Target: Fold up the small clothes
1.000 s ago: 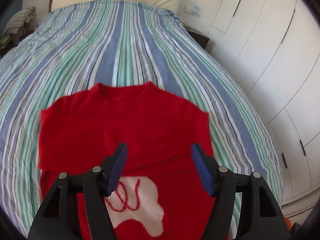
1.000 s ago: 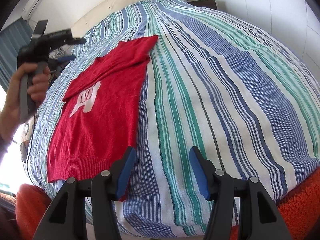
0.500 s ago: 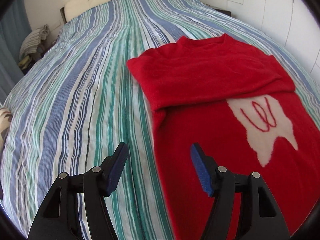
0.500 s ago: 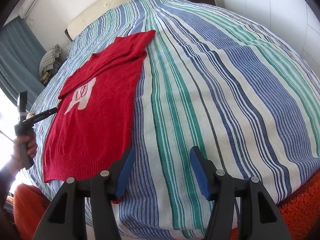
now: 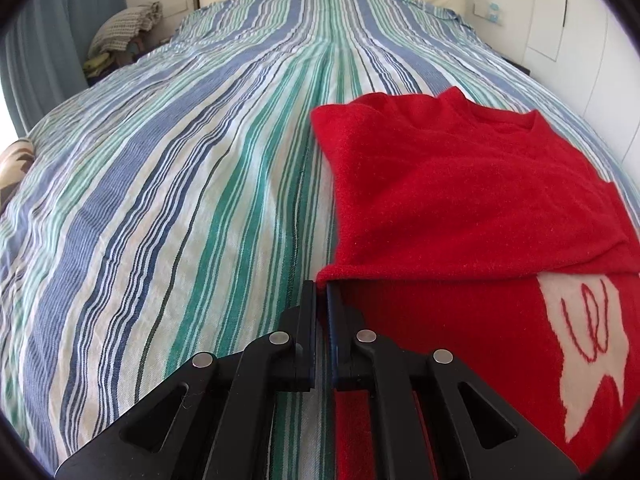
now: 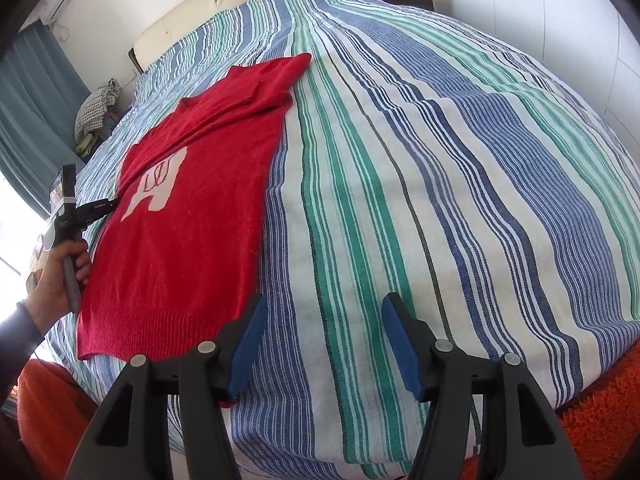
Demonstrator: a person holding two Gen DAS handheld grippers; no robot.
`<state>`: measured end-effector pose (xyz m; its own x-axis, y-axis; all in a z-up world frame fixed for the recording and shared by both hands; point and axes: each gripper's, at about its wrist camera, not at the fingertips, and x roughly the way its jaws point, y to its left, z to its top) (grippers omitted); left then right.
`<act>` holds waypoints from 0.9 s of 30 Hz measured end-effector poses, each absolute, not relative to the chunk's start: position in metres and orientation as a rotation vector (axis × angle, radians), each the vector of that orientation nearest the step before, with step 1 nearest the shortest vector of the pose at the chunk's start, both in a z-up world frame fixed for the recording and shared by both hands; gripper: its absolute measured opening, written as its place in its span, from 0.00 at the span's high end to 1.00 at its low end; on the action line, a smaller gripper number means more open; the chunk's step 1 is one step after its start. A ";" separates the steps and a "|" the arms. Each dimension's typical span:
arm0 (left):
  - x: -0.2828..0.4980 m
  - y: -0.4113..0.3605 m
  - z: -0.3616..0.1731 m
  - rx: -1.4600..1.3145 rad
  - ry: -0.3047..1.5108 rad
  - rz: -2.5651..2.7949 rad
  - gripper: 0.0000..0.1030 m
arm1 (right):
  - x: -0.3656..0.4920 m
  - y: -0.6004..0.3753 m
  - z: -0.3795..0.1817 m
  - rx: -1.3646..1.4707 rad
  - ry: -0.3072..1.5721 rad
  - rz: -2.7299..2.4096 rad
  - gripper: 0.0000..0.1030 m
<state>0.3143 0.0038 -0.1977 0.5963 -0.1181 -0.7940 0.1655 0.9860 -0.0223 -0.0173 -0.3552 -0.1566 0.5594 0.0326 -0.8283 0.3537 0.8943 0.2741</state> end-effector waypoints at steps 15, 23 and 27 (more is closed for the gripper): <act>0.181 0.043 -0.116 0.061 0.829 -0.231 0.24 | -0.027 -0.356 -0.134 0.419 0.889 -0.227 0.42; 0.091 -0.003 0.017 -0.028 0.615 -0.438 0.12 | -0.056 -0.372 -0.032 0.270 0.590 -0.329 0.38; 0.059 -0.013 0.096 -0.062 0.438 -0.514 0.05 | -0.084 -0.384 0.056 0.192 0.342 -0.406 0.22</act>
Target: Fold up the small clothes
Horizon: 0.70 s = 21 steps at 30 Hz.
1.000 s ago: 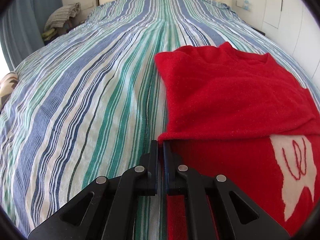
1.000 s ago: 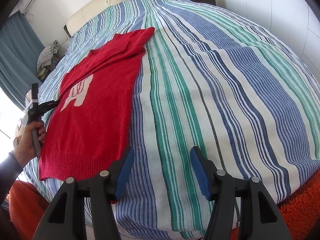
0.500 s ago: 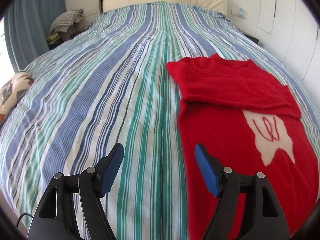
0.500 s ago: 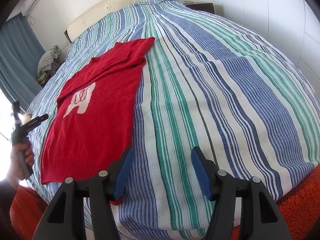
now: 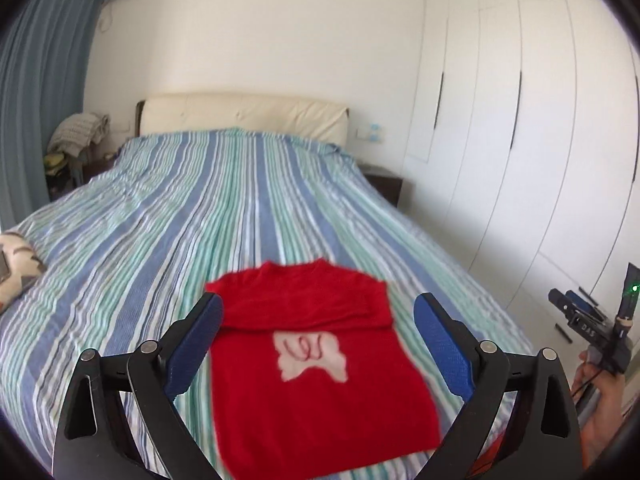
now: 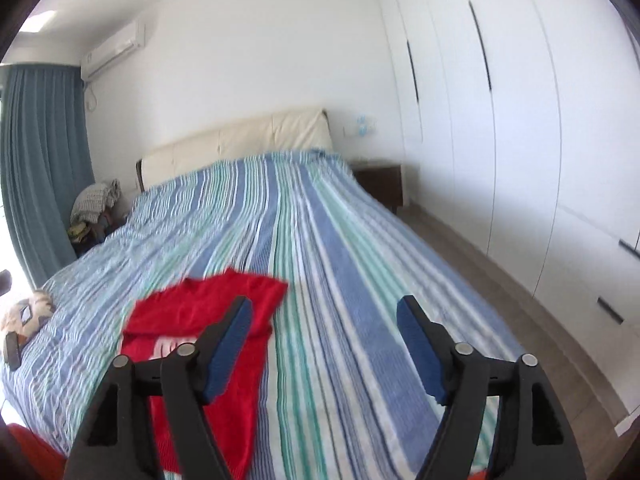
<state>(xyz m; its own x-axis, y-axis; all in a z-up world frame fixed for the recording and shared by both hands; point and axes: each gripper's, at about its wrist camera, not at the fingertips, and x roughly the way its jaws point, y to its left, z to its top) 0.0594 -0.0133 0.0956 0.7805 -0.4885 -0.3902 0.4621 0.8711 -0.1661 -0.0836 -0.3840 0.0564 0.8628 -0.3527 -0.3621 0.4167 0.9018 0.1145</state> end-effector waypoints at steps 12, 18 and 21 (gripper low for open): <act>0.057 0.028 0.092 -0.227 0.526 -0.382 0.02 | -0.091 -0.333 0.103 0.077 0.277 -0.315 0.01; 0.065 0.046 0.009 -0.104 0.646 -0.186 0.02 | -0.057 -0.314 0.006 0.146 0.539 -0.267 0.01; 0.069 0.054 -0.028 -0.060 0.708 -0.125 0.02 | -0.048 -0.315 -0.034 0.179 0.646 -0.262 0.01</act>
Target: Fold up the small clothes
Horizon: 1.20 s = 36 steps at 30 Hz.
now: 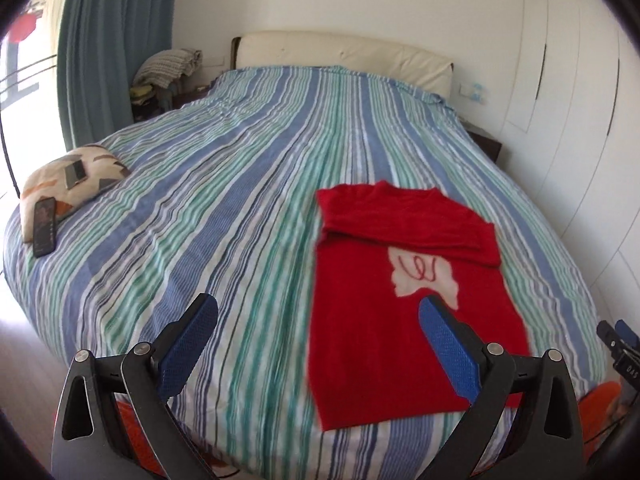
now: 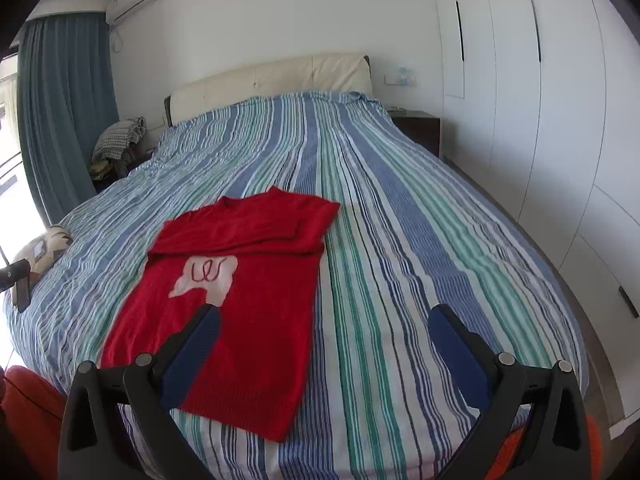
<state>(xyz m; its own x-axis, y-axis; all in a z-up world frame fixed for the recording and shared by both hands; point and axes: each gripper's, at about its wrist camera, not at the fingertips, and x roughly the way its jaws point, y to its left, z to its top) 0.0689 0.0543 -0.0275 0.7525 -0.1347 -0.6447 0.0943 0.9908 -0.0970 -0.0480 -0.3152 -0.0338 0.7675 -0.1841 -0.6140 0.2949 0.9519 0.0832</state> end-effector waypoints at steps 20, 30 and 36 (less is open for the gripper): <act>0.073 0.060 -0.116 0.041 0.855 -0.041 0.02 | -0.043 -0.323 -0.088 0.185 0.789 -0.298 0.01; 0.076 0.064 -0.123 0.041 0.881 -0.039 0.02 | -0.044 -0.325 -0.087 0.198 0.788 -0.310 0.01; 0.078 0.071 -0.124 0.015 0.893 -0.035 0.02 | -0.044 -0.320 -0.086 0.180 0.786 -0.302 0.01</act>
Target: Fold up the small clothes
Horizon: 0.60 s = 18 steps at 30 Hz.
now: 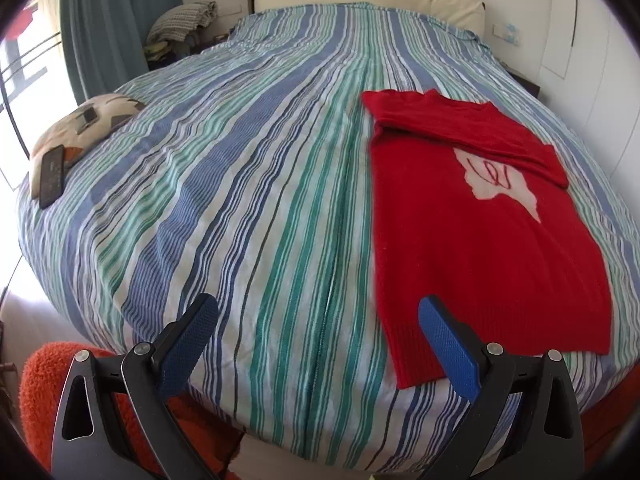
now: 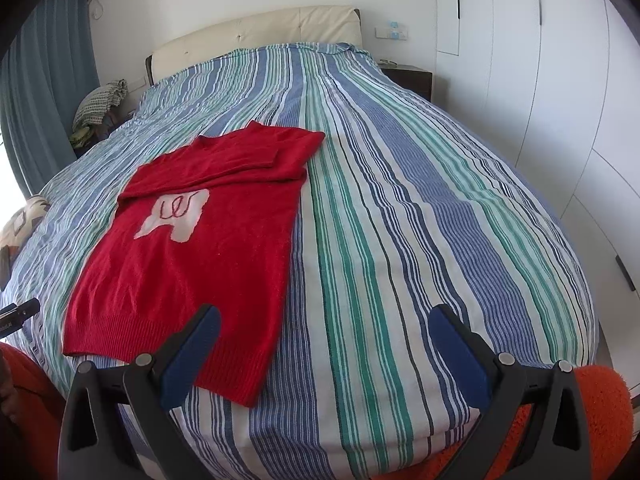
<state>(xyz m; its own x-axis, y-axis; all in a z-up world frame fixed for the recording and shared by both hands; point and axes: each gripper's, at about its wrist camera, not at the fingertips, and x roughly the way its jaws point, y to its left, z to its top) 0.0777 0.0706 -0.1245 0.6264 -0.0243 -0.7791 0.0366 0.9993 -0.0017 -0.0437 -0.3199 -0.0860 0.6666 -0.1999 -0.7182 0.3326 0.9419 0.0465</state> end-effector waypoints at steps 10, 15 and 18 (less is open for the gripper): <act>0.079 0.068 -0.128 0.026 0.906 -0.037 0.02 | -0.044 -0.323 -0.088 0.190 0.791 -0.309 0.01; 0.079 0.068 -0.130 0.030 0.911 -0.036 0.02 | -0.044 -0.323 -0.089 0.190 0.792 -0.308 0.01; 0.080 0.068 -0.131 0.030 0.916 -0.035 0.02 | -0.044 -0.323 -0.089 0.190 0.793 -0.307 0.01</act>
